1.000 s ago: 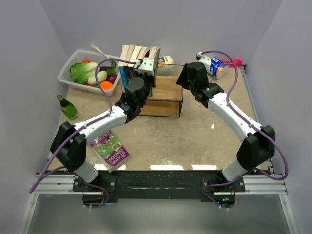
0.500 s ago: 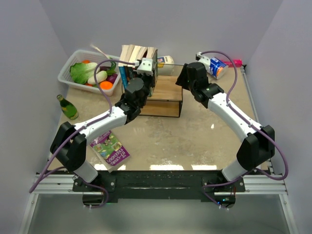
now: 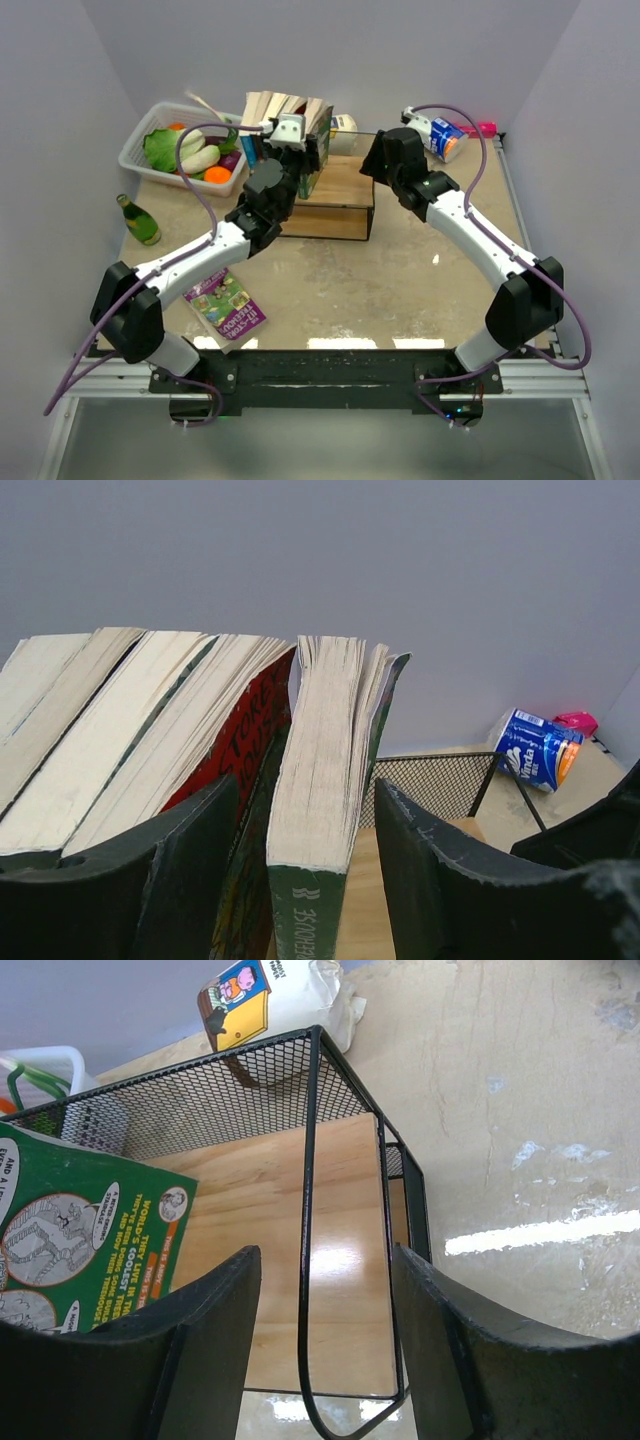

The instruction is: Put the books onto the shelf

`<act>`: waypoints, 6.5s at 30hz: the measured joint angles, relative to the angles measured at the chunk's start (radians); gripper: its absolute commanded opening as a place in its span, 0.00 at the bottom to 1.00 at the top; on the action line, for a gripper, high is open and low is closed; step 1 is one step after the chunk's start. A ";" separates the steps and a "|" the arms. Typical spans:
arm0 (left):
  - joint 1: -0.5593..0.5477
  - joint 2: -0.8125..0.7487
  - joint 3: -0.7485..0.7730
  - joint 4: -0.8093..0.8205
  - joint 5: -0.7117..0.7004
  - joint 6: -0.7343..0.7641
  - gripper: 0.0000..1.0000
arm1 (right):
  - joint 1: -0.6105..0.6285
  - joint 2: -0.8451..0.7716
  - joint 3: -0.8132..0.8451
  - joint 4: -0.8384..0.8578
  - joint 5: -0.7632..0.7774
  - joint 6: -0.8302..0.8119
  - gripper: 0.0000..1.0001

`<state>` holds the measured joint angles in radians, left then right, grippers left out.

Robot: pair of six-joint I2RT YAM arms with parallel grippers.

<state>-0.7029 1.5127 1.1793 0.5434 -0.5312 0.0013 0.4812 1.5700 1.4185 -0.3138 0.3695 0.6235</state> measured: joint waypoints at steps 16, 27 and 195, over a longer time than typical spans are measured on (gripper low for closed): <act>-0.064 -0.260 -0.023 -0.054 0.010 -0.035 0.38 | 0.000 0.001 0.000 0.000 -0.008 -0.002 0.54; -0.170 -0.151 -0.026 -0.042 0.113 -0.090 0.00 | 0.000 0.002 0.000 0.000 -0.021 -0.002 0.49; 0.140 -0.019 -0.897 0.756 0.461 -0.528 0.00 | -0.005 0.002 -0.035 0.036 -0.092 0.027 0.00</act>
<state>-0.5632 1.4933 0.2825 1.2991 -0.0704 -0.5270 0.4767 1.5719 1.3830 -0.2775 0.2771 0.6510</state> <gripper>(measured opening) 0.015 0.036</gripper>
